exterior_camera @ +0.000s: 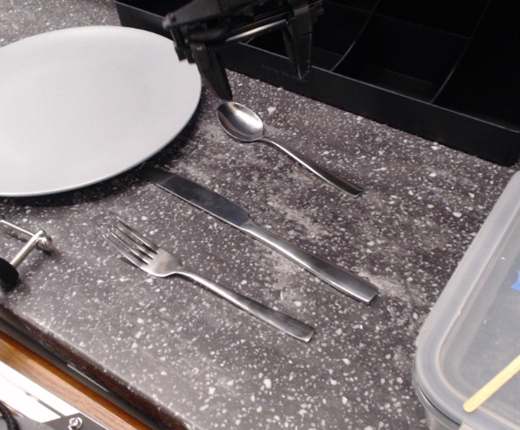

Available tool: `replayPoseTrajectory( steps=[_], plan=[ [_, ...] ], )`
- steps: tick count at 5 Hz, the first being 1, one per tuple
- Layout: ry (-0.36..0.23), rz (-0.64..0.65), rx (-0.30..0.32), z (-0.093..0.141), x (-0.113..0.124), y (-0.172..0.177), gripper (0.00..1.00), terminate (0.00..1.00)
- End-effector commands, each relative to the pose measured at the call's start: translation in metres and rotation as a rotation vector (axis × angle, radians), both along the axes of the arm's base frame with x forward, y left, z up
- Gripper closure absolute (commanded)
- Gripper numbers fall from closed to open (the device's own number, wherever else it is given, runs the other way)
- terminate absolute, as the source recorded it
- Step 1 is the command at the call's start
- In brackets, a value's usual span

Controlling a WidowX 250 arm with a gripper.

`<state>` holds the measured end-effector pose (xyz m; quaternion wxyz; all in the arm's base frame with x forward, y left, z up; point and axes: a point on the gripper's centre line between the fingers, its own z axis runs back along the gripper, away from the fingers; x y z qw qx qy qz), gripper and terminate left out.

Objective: Put spoon on plate

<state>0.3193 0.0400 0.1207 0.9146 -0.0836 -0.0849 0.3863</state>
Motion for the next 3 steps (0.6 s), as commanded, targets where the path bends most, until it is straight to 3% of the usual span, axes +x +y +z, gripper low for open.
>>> replayPoseTrajectory(
  steps=[1,3],
  plan=[
    [0.046,0.172,-0.028,-0.025,0.021,-0.002,0.00,0.00],
    [0.114,0.232,-0.014,-0.048,0.046,0.002,0.00,0.00]
  ],
)
